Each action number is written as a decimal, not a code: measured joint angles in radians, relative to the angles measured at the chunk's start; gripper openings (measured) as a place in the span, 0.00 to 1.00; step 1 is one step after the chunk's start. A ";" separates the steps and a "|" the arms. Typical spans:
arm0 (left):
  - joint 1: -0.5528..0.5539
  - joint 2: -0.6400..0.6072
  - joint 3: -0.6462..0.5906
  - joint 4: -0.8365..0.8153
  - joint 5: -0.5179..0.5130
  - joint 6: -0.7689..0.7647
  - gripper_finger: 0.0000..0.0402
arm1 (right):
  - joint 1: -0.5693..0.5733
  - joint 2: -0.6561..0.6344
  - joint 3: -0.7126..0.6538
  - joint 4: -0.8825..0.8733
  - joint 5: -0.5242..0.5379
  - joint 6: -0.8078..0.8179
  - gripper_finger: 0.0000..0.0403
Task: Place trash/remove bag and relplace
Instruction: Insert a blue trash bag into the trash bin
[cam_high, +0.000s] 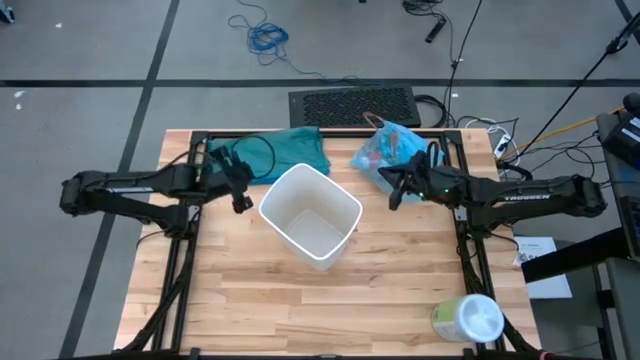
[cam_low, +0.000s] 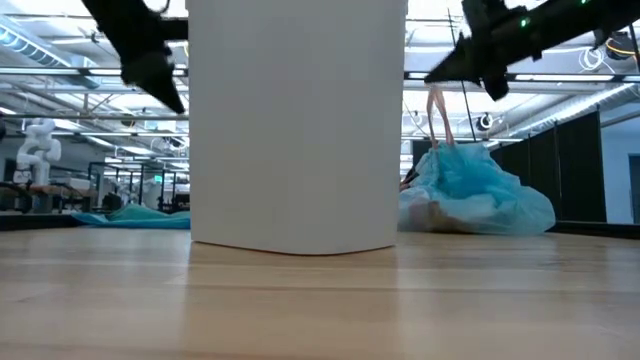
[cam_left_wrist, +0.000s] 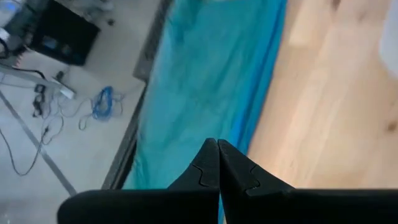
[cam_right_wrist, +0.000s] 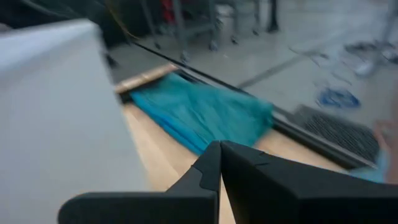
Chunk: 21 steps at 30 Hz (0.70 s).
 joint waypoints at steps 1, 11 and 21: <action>0.024 0.007 -0.014 0.006 0.021 0.013 0.00 | 0.008 -0.003 0.000 0.025 -0.017 -0.017 0.01; 0.274 0.081 -0.161 0.286 0.348 0.232 0.00 | 0.067 0.000 0.045 0.163 -0.138 -0.079 0.03; 0.464 0.265 -0.200 0.406 0.532 0.290 0.00 | 0.097 0.001 0.122 0.159 -0.137 -0.204 0.30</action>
